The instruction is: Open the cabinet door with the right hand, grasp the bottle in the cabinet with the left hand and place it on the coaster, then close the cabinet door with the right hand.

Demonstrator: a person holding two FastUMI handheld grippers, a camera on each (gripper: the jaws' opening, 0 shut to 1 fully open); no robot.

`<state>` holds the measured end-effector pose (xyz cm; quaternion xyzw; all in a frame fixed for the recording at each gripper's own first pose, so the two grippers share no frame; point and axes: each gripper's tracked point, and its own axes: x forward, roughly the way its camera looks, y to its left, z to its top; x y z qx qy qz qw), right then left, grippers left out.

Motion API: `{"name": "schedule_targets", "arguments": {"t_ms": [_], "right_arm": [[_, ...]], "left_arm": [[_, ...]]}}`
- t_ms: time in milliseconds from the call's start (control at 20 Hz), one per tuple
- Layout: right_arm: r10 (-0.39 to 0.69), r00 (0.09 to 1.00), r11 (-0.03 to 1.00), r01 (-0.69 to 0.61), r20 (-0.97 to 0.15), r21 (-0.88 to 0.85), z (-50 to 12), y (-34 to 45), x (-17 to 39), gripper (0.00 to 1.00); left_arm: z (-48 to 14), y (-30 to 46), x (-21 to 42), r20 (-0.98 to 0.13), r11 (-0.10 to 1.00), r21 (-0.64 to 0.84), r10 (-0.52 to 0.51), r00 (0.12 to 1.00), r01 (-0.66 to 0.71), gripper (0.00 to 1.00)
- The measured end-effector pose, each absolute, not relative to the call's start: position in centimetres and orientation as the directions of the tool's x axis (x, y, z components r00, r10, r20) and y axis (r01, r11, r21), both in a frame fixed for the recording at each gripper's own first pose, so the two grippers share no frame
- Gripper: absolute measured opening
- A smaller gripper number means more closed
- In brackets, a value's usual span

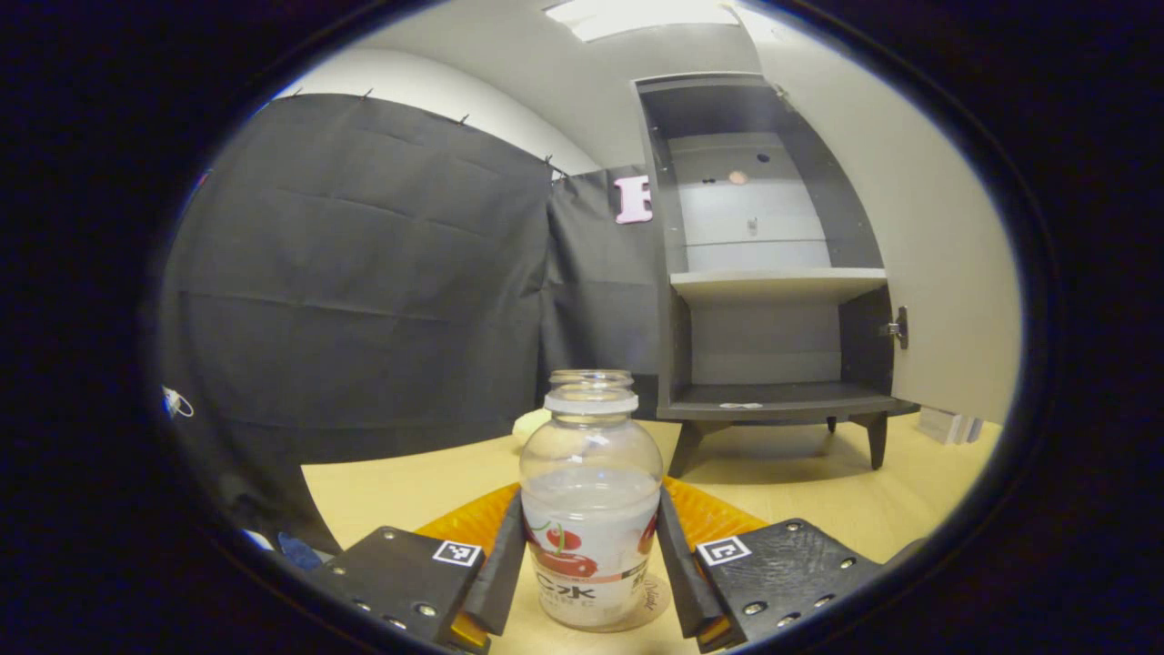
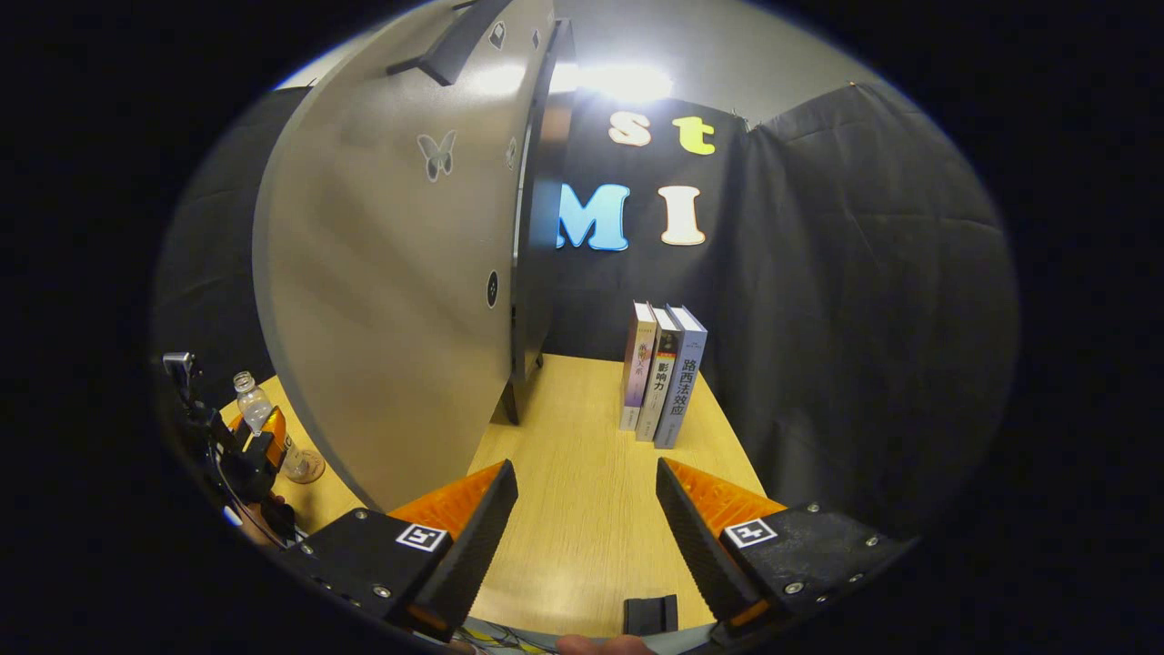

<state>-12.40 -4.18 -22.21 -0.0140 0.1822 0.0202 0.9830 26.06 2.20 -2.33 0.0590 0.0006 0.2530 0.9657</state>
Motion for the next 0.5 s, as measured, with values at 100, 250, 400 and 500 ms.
{"name": "schedule_targets", "arguments": {"t_ms": [100, 250, 400, 500], "right_arm": [[0.032, 0.93, 0.999, -0.041, -0.366, -0.016, -22.3, -3.9, -12.5, 0.94], [0.035, 0.929, 0.999, -0.046, -0.368, -0.021, -22.2, -3.3, -12.9, 0.94], [0.042, 0.929, 0.998, -0.057, -0.368, -0.029, -22.5, -2.7, -13.1, 0.95], [0.041, 0.924, 0.997, -0.061, -0.38, -0.04, -23.0, -2.5, -13.4, 0.95]], "left_arm": [[-2.6, 2.3, 26.2, 0.027, 0.869, 0.105, 0.484, 0.875, -0.484, 0.7], [-3.4, 2.8, 26.4, 0.013, 0.878, 0.067, 0.474, 0.88, -0.474, 0.77], [-3.7, 3.6, 26.5, -0.011, 0.88, 0.033, 0.475, 0.88, -0.474, 0.76], [-3.2, 3.4, 26.5, 0.003, 0.888, 0.013, 0.459, 0.888, -0.459, 0.83]]}}
